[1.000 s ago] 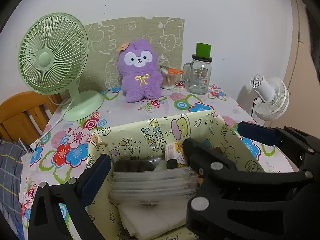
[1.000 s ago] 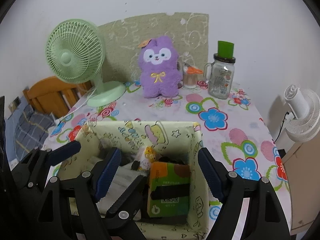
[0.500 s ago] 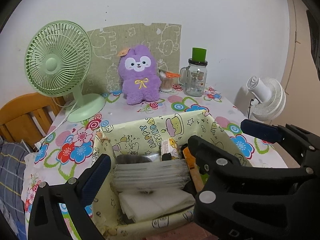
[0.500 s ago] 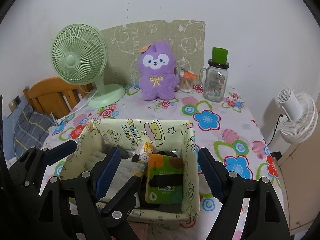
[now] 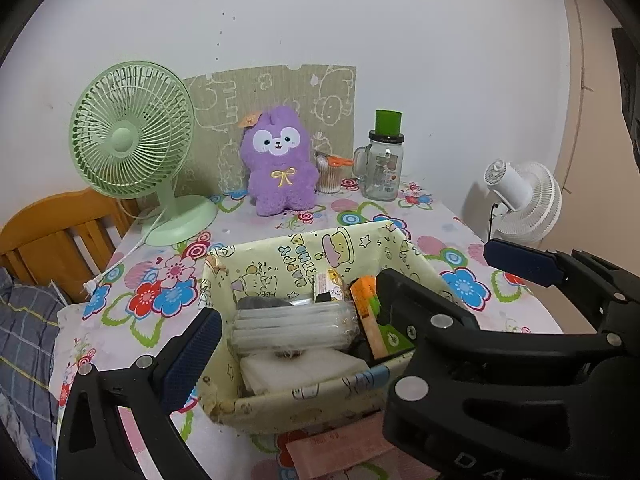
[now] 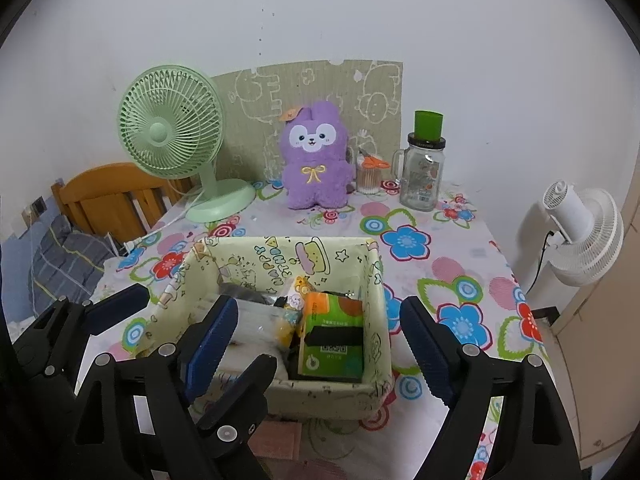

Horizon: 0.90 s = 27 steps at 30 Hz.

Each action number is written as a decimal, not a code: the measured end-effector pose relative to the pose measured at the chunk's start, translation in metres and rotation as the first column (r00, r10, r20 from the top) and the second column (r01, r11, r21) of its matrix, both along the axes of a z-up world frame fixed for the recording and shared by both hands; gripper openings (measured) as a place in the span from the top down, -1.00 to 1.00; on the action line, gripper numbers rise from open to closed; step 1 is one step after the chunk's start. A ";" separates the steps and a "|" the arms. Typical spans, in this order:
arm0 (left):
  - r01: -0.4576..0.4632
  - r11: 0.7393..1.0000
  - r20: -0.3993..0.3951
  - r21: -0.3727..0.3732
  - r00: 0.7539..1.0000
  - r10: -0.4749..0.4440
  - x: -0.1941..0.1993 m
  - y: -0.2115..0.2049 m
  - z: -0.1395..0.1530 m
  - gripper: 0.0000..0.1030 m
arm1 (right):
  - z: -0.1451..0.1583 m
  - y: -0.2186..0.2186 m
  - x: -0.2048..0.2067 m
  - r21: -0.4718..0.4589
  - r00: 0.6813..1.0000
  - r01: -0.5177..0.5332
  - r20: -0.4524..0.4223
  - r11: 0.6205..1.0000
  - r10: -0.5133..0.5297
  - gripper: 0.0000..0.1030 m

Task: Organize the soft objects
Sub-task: 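Withdraw both open grippers up and out of the fabric box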

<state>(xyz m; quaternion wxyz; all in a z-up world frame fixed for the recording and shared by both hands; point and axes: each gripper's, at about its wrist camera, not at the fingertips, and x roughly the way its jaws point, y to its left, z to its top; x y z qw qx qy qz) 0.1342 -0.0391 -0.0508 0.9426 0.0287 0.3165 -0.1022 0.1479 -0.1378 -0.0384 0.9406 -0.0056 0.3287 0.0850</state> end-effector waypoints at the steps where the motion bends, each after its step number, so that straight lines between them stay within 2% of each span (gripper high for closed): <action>1: 0.000 1.000 0.002 0.000 1.000 0.000 -0.003 0.000 0.001 -0.99 | 0.000 0.001 -0.002 0.000 1.000 0.001 0.002 1.000 -0.001 -0.67; 27: -0.009 1.000 0.062 -0.010 0.998 0.010 -0.060 0.002 0.014 -0.99 | 0.018 0.000 -0.058 0.001 0.998 0.009 0.067 1.000 -0.009 -0.82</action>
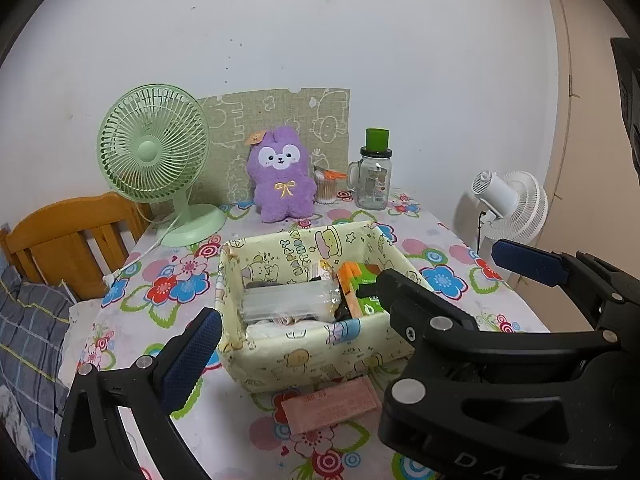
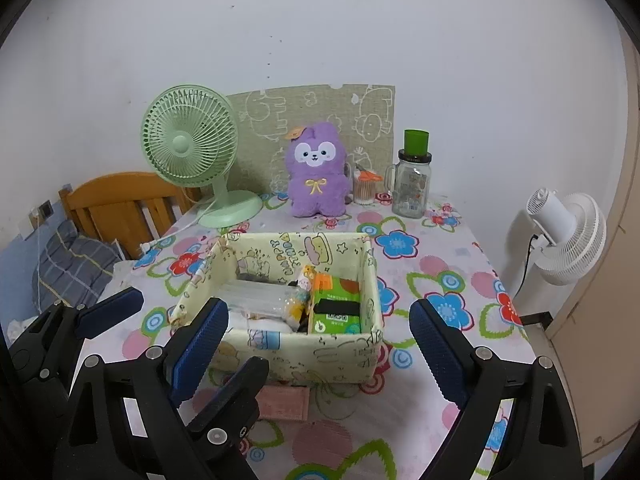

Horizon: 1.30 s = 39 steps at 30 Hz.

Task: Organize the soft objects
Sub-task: 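Withdraw both open grippers up and out of the fabric box, then move the left gripper down toward the pink paper packet beside the box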

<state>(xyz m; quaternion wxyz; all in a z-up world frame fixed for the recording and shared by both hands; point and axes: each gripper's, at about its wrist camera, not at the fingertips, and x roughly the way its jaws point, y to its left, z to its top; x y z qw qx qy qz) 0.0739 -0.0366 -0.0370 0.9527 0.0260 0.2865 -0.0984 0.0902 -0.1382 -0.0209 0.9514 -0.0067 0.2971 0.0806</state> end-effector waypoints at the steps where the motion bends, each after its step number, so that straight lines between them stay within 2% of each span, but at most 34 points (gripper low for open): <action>1: 0.000 1.000 0.000 -0.001 1.000 0.000 -0.002 0.000 0.000 -0.99 | -0.001 0.000 -0.003 0.001 1.000 0.000 0.000 1.000 0.000 -0.82; 18: 0.024 1.000 -0.003 -0.007 1.000 -0.024 -0.029 -0.004 -0.012 -1.00 | -0.015 -0.004 -0.036 0.006 1.000 0.003 -0.013 1.000 -0.003 -0.82; 39: 0.051 0.999 -0.077 0.007 0.996 -0.050 -0.023 0.002 -0.050 -1.00 | -0.055 0.002 -0.025 0.003 0.996 -0.012 -0.092 1.000 0.012 -0.82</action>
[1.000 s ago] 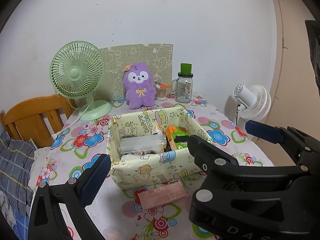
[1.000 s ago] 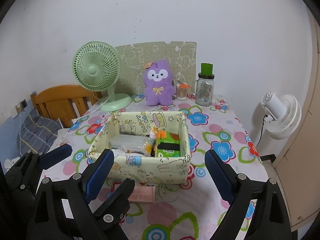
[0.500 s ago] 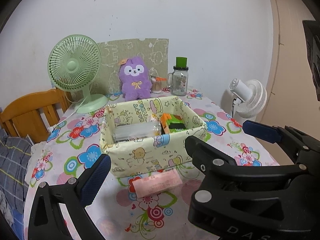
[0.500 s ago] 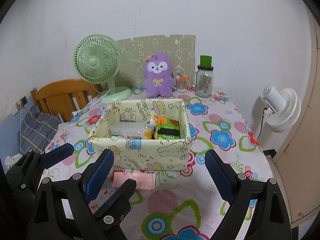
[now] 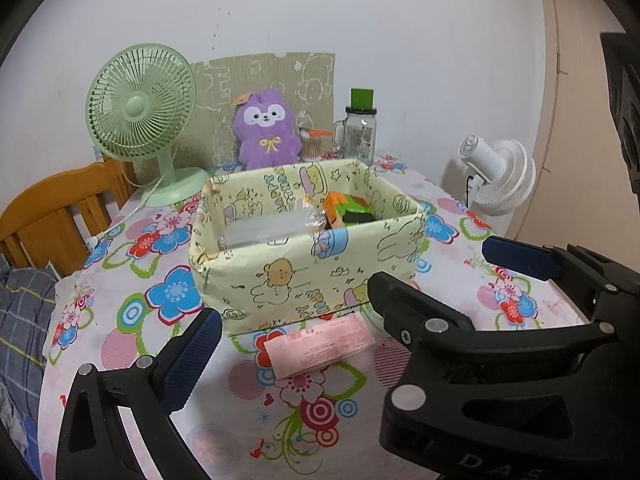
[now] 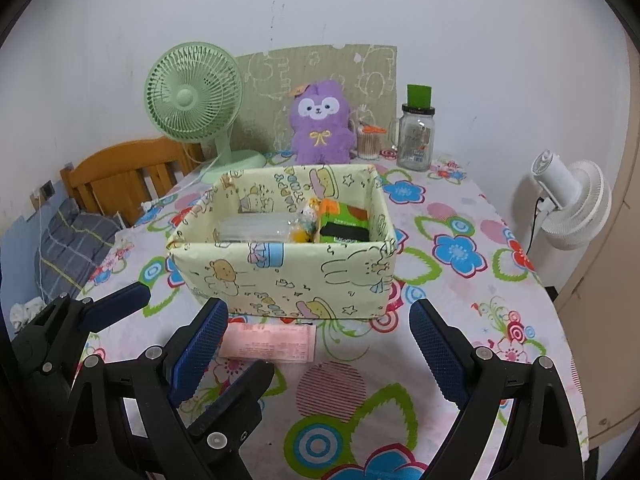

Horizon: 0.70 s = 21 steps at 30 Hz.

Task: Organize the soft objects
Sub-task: 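Move the left gripper down toward the pink paper packet beside the box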

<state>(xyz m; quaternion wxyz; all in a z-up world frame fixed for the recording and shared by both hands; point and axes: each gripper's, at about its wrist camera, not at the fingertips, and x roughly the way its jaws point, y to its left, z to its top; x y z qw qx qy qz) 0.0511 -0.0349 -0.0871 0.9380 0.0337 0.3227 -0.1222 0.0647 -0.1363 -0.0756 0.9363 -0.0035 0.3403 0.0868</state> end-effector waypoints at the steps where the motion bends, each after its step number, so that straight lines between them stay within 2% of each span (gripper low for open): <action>1: 0.000 1.000 -0.006 0.003 1.000 0.000 0.001 0.001 -0.003 -1.00 | -0.002 0.000 0.000 0.001 1.000 -0.001 -0.003 1.000 0.001 -0.82; 15: 0.058 0.997 -0.087 0.055 0.995 -0.054 0.023 -0.001 -0.036 -0.99 | -0.035 -0.005 0.017 0.006 0.996 0.007 -0.088 1.000 -0.007 -0.82; 21: 0.098 0.989 -0.117 0.108 0.990 -0.085 0.031 -0.006 -0.049 -0.99 | -0.051 -0.005 0.026 0.002 0.992 0.005 -0.129 1.000 -0.005 -0.82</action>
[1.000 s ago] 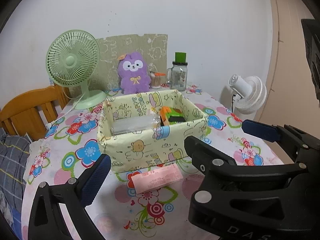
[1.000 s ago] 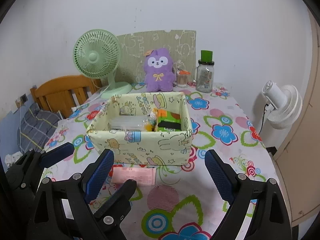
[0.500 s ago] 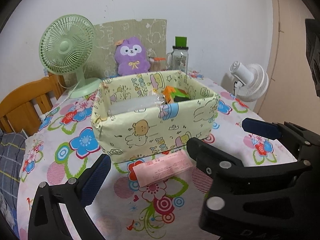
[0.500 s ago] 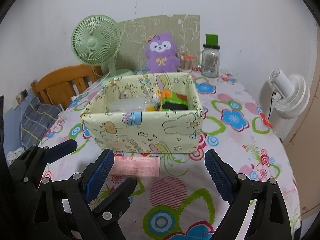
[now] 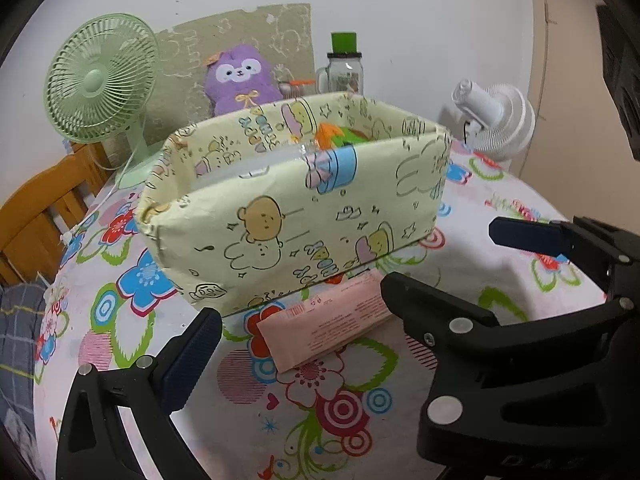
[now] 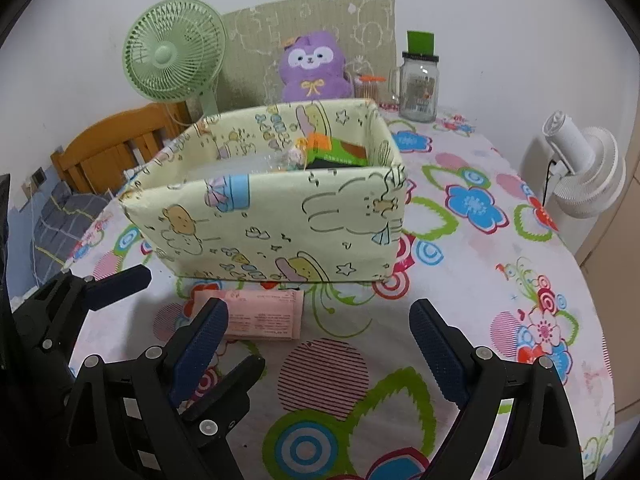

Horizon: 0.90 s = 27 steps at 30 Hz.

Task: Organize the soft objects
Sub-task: 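Move the left gripper down toward the pink paper packet beside the box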

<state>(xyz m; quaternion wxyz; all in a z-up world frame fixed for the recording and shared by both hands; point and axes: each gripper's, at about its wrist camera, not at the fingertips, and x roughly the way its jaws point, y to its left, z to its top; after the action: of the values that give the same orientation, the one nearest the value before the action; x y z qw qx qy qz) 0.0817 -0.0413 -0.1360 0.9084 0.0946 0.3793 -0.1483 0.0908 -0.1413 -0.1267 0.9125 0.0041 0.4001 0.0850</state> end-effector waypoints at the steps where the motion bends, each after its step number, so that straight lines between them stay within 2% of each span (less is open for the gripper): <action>1: 0.002 1.000 -0.004 0.004 1.000 -0.002 0.001 0.000 -0.001 -1.00 | -0.002 0.000 0.001 0.000 1.000 0.000 -0.005 1.000 0.000 -0.82; 14: 0.040 0.999 -0.103 0.023 0.994 -0.037 0.024 -0.001 -0.021 -0.99 | -0.022 -0.004 0.020 -0.003 0.998 0.009 -0.065 1.000 -0.010 -0.82; 27: 0.068 0.997 -0.131 0.039 0.989 -0.062 0.042 -0.011 -0.027 -0.99 | -0.030 -0.013 0.036 -0.002 0.995 0.035 -0.089 0.999 -0.035 -0.82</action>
<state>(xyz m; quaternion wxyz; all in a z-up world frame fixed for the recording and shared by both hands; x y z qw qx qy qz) 0.1241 -0.0527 -0.1628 0.8743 0.1166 0.4373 -0.1755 0.1264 -0.1544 -0.1562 0.8951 0.0146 0.4403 0.0685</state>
